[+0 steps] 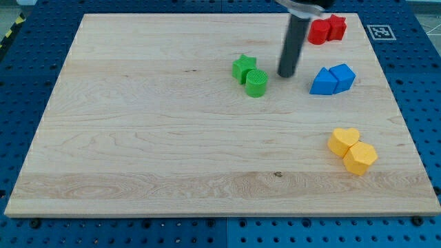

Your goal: Move red star along with red circle slightly left and down

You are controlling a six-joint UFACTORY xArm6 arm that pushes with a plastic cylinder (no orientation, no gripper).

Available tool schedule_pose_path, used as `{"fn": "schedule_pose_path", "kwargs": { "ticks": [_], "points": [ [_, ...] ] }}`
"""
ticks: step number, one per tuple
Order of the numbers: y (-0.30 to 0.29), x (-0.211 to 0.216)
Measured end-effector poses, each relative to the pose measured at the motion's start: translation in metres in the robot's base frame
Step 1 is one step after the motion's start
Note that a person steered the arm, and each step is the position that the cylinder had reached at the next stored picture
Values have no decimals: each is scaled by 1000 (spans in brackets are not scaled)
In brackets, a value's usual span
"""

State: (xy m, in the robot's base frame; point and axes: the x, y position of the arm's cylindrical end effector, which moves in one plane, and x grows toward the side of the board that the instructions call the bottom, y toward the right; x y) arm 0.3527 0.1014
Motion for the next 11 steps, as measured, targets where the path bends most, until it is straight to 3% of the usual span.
{"fn": "schedule_pose_path", "kwargs": {
  "ticks": [1, 2, 3, 4, 5, 11],
  "points": [
    [-18, -66],
    [5, -123],
    [66, -154],
    [136, -161],
    [168, -152],
    [107, -86]
  ]
}}
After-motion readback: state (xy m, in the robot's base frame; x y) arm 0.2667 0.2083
